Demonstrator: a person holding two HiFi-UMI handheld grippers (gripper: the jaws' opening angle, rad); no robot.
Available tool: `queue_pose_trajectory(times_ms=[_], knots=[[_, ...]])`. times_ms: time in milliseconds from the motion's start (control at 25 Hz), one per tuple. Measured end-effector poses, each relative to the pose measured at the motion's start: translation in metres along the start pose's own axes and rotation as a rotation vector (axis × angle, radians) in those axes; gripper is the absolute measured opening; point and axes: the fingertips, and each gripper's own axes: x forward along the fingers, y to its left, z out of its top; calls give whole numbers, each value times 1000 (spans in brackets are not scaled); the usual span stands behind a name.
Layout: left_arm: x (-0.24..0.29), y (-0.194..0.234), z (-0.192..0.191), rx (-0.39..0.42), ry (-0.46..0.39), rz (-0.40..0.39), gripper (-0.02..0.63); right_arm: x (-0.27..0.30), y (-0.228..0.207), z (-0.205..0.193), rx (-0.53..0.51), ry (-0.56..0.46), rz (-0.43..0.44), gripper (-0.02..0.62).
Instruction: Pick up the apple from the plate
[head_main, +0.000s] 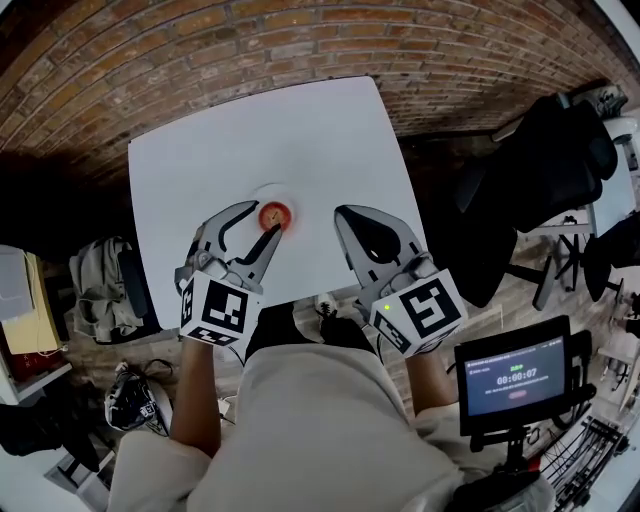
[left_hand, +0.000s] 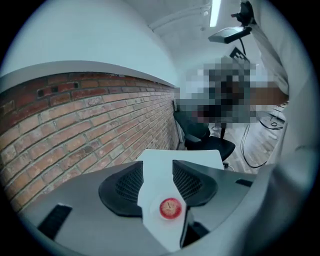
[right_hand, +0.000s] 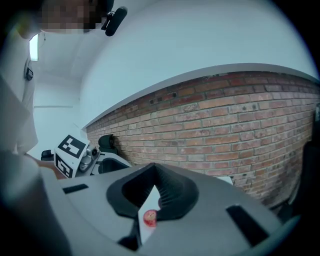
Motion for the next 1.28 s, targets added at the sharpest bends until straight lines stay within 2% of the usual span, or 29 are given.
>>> queue_pose_trajectory(times_ms=[160,480,880,1280], knots=[[13,-5,-16,-9,40,-56,197,8,-2,-6,3,20,-3,0],[38,-12,-58,-41,117,-128,202,20,-9,-20,26,56,-21,0],[72,-25,-104,-53,234,-250,246,34,-24,-36,59,102,-55,0],[96,-28,-133,-78,297,-275,291,39,-38,-54,92,145,-87,0]])
